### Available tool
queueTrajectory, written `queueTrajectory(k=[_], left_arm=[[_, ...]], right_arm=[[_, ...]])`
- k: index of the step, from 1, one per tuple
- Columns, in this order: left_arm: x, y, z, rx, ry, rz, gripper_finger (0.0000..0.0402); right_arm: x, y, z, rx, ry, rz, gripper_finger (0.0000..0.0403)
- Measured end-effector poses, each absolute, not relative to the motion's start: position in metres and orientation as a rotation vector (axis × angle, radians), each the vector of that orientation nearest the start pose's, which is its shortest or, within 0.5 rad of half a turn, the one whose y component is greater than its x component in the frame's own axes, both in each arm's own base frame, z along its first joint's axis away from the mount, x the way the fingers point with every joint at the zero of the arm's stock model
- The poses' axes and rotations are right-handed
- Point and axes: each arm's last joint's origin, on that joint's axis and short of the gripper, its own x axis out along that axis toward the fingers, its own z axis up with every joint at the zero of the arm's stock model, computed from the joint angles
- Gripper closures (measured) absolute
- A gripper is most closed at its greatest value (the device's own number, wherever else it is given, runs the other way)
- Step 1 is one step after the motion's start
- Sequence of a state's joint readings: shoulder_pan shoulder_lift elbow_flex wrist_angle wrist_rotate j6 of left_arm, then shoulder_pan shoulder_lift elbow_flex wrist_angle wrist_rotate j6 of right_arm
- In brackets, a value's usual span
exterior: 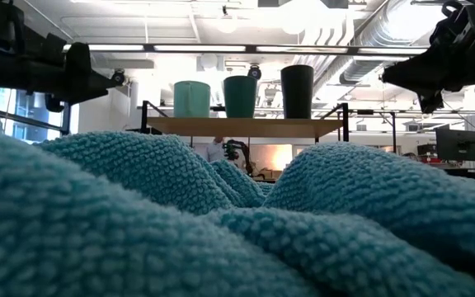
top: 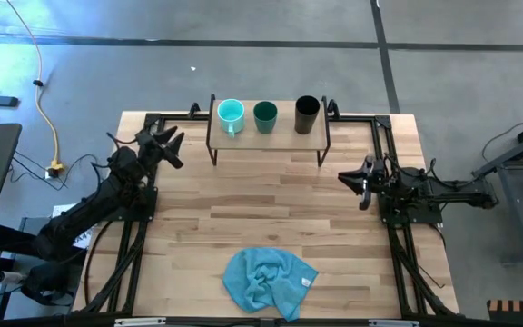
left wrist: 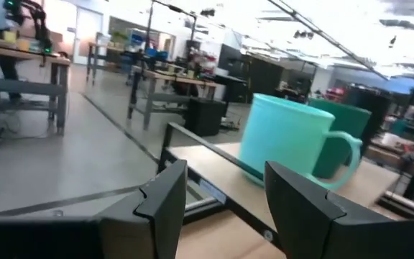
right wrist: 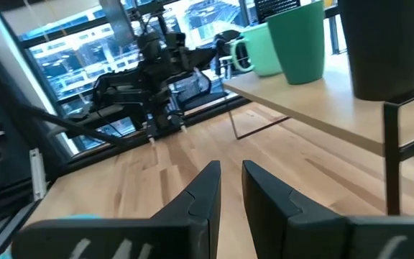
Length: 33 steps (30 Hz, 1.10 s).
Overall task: Stack small to large cups/mugs on shelf
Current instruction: Return to Home Position
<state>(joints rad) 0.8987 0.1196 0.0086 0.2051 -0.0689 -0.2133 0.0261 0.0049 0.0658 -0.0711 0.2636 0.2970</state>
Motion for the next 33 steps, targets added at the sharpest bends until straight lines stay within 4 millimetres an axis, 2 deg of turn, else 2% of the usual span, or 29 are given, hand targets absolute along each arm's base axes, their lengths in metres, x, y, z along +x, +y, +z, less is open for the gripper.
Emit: queueTrajectory(k=[6,11,16,23,33], left_arm=[[0.055,0.088,0.178,-0.158,-0.198,0.891,0.0227],[0.048,0.092,0.175,-0.233,-0.194,0.856,0.0227],[0.058,0.084,0.174,-0.199,-0.127,0.571,0.0227],[0.072,0.074,0.175,-0.191,-0.129,0.563,0.0227],[0.089,0.054,0.174,-0.161,-0.112,0.459,0.0227]], right_arm=[[0.093,-0.004,0.178,0.304,-0.019,-0.202,0.0353],[0.093,-0.004,0.177,0.309,-0.004,-0.204,0.0353],[0.093,-0.005,0.177,0.301,-0.006,-0.223,0.0353],[0.093,-0.005,0.177,0.296,-0.008,-0.238,0.0353],[0.093,-0.005,0.177,0.283,-0.006,-0.238,0.0353]])
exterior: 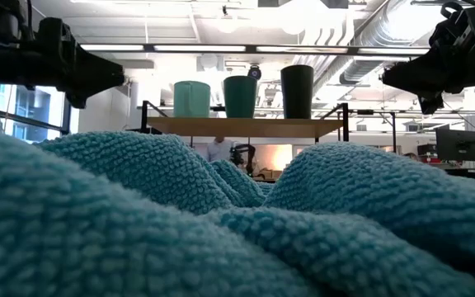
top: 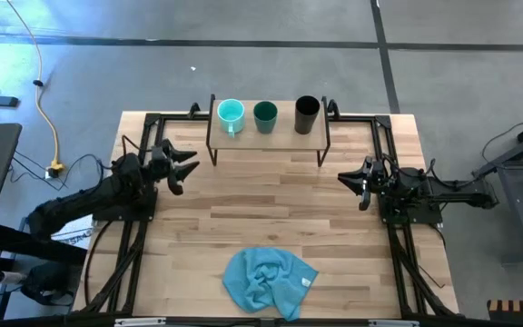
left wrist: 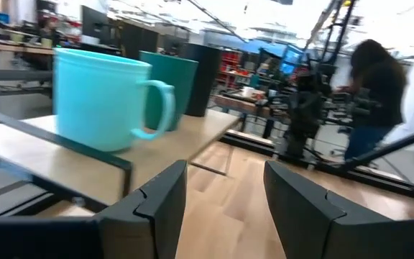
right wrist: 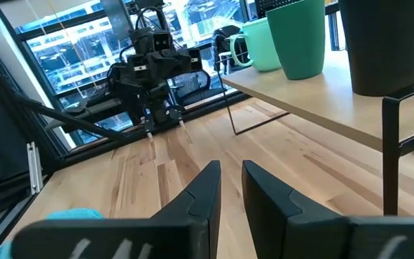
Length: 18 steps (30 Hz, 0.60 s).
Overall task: Stack small to large cups/mugs on shelf
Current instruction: Return to Home Position
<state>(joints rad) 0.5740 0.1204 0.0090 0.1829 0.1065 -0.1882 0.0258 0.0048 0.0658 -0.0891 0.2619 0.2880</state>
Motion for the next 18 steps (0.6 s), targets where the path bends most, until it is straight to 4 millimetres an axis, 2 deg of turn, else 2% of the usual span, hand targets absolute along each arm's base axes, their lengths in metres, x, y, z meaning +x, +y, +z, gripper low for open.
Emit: queueTrajectory(k=[8,18], left_arm=[[0.097,0.039,0.175,-0.158,-0.104,0.370,0.0227],[0.102,0.023,0.175,-0.075,-0.084,0.246,0.0227]], right_arm=[[0.093,-0.005,0.176,0.281,-0.001,-0.238,0.0353],[0.093,-0.005,0.175,0.279,0.013,-0.238,0.0353]])
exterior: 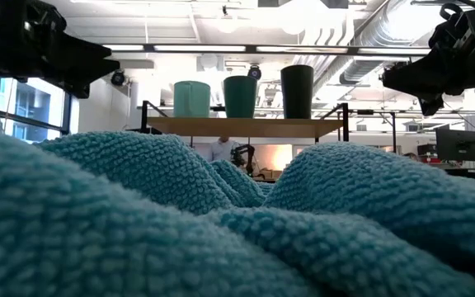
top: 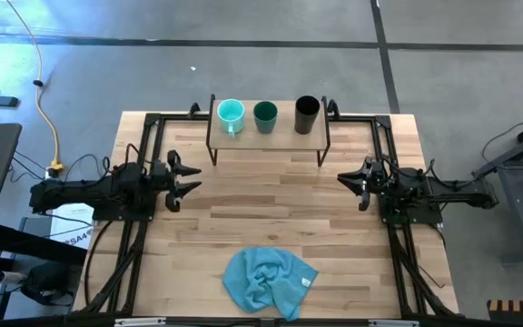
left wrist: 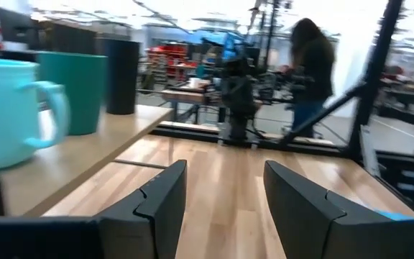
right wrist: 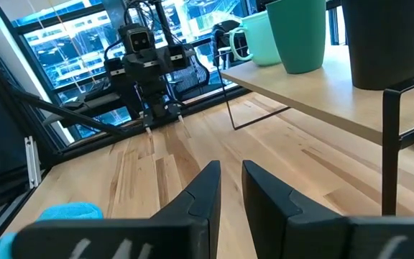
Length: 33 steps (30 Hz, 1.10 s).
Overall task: Stack small to large cups/mugs on shelf
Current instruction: Return to Home Position
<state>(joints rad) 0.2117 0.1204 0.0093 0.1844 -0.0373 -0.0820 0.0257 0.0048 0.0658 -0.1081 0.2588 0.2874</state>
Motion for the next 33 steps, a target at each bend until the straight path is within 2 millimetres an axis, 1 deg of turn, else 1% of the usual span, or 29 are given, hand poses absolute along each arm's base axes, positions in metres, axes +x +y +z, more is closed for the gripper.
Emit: queueTrajectory(k=[10,21,27,30,33], left_arm=[[0.104,0.014,0.172,0.014,-0.045,0.075,0.0227],[0.102,0.011,0.171,0.089,-0.040,-0.011,0.0227],[0.096,0.010,0.170,0.140,-0.046,-0.011,0.0227],[0.096,0.011,0.172,0.188,-0.055,0.002,0.0227],[0.096,0.011,0.171,0.196,-0.051,0.021,0.0227]], right_arm=[[0.093,-0.005,0.173,0.296,0.031,-0.235,0.0353],[0.093,-0.004,0.173,0.300,0.036,-0.215,0.0353],[0.093,-0.004,0.173,0.304,0.036,-0.215,0.0353],[0.093,-0.004,0.173,0.304,0.035,-0.215,0.0353],[0.093,-0.004,0.173,0.307,0.035,-0.215,0.0353]])
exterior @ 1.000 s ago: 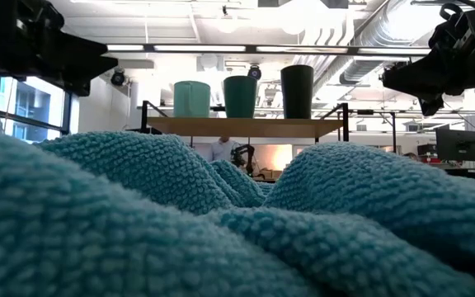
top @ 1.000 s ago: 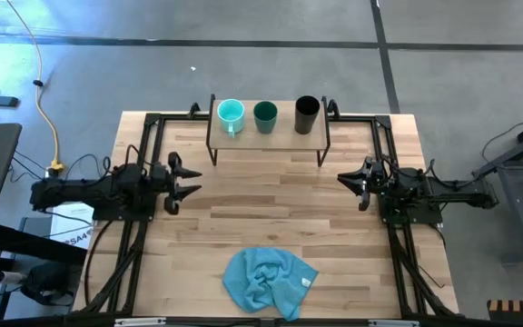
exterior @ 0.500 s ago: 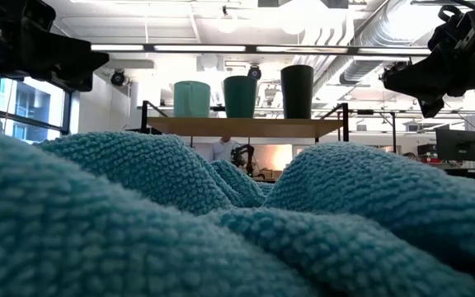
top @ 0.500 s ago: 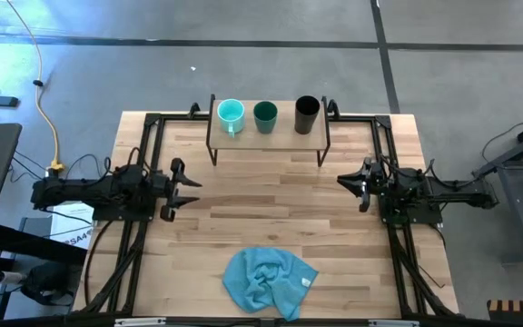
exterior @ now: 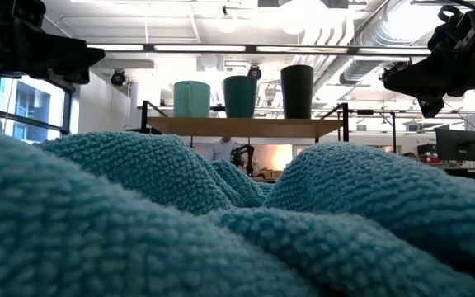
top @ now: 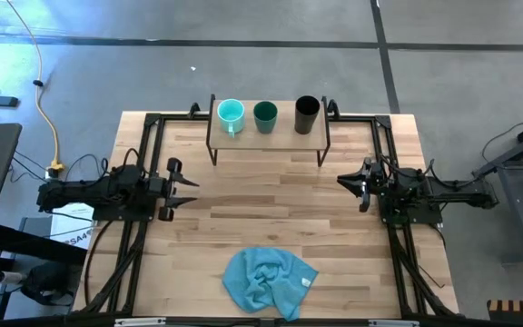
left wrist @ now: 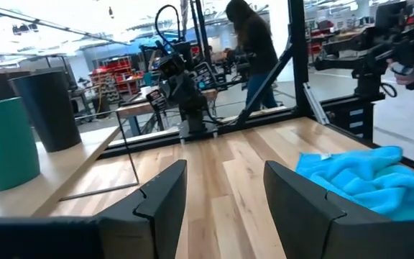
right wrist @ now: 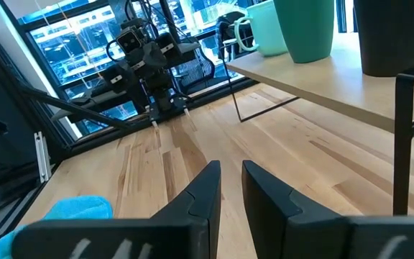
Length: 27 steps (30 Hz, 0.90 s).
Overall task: Stack small to large cups/mugs on shelf
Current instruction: Return to Home Position
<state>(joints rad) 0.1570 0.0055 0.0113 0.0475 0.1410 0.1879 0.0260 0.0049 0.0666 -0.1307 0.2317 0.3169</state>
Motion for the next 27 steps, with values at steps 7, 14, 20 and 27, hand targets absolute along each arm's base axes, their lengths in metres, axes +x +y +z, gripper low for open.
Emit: queueTrajectory(k=[7,14,20,27], left_arm=[[0.0964,0.0114,0.1714,0.213,-0.050,0.032,0.0227],[0.0967,0.0116,0.1694,0.210,-0.031,0.035,0.0227],[0.0968,0.0130,0.1683,0.208,-0.015,0.081,0.0227],[0.0968,0.0132,0.1683,0.194,-0.014,0.085,0.0227]], right_arm=[[0.0927,-0.0042,0.1731,0.306,0.036,-0.215,0.0353],[0.0927,-0.0043,0.1732,0.304,0.036,-0.215,0.0353],[0.0927,-0.0043,0.1731,0.304,0.036,-0.215,0.0353],[0.0927,-0.0042,0.1731,0.304,0.036,-0.215,0.0353]])
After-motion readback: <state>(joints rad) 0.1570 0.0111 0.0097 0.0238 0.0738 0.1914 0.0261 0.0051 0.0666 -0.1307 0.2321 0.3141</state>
